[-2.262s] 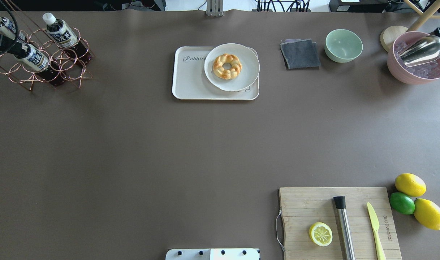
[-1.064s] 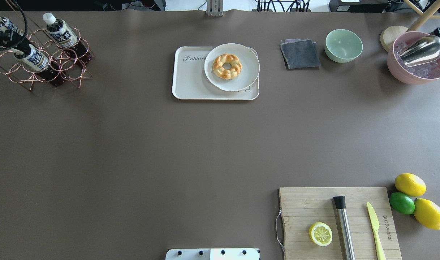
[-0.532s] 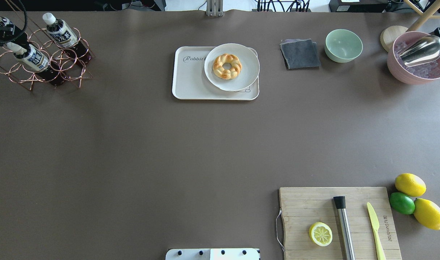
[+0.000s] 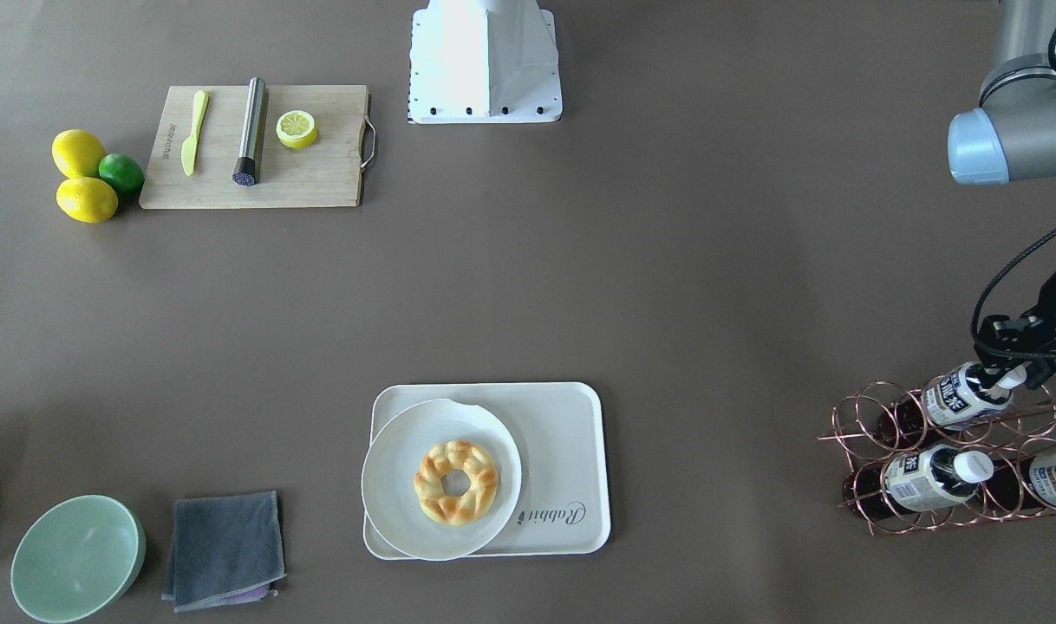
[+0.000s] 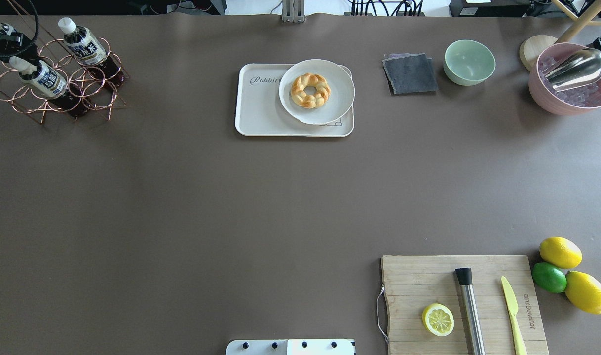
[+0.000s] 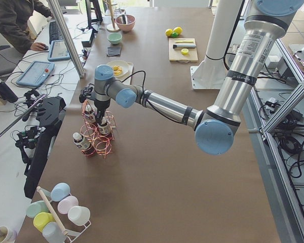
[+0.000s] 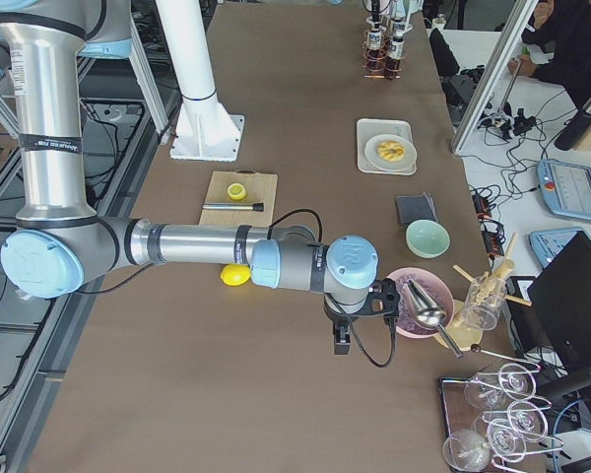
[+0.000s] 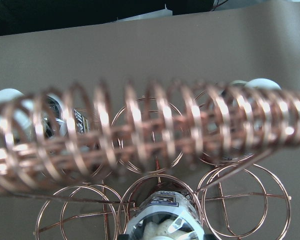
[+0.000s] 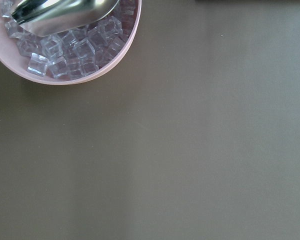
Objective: Place tea on tray
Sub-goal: 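Lower the left gripper and grasp the white-capped tea bottle's cap, then lift the tea bottle up out of the copper rack with the left gripper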
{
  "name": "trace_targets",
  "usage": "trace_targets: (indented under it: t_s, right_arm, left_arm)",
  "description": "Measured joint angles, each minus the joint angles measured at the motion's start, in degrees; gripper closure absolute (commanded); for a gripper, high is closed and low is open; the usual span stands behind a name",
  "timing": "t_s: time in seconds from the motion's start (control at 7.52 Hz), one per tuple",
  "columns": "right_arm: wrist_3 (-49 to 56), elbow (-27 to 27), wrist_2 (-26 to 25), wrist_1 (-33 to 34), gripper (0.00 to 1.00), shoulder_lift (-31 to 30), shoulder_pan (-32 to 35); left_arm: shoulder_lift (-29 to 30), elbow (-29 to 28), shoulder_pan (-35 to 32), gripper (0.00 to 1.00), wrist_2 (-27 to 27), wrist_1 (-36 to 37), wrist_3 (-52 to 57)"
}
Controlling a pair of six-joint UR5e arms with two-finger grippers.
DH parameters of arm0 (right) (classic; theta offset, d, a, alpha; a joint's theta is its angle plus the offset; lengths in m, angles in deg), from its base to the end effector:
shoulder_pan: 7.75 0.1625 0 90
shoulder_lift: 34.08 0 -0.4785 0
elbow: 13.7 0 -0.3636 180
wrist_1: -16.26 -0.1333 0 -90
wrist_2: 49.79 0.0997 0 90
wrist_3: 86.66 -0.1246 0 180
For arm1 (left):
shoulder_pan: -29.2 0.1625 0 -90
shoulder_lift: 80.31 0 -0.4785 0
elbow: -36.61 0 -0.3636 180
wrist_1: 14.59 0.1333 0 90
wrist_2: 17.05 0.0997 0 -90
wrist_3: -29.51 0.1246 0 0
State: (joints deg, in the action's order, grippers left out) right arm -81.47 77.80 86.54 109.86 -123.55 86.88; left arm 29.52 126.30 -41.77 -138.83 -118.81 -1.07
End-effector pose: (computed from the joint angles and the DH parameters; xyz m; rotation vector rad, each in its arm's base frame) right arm 0.0806 -0.4601 0.7168 0.0434 -0.8078 0.0018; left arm 0.1469 -0.6335 0.5238 0.2944 0.7285 -0.0278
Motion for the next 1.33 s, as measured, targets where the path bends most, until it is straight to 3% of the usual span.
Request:
trace_targets:
  t_s: [0.13, 0.27, 0.8, 1.33]
  right_arm:
    - [0.0, 0.0, 0.0, 0.0, 0.0, 0.0, 0.0]
    - [0.0, 0.0, 0.0, 0.0, 0.0, -0.1, 0.0]
    - [0.0, 0.0, 0.0, 0.0, 0.0, -0.1, 0.0]
    - [0.0, 0.1, 0.0, 0.0, 0.0, -0.1, 0.0]
  left_arm:
    - [0.0, 0.0, 0.0, 0.96, -0.5, 0.0, 0.0]
    - [0.1, 0.0, 0.0, 1.0, -0.8, 0.0, 0.0]
    - [2.2, -0.4, -2.4, 1.0, -4.5, 1.4, 0.5]
    - [4.6, 1.5, -6.6, 1.0, -8.7, 7.6, 3.5]
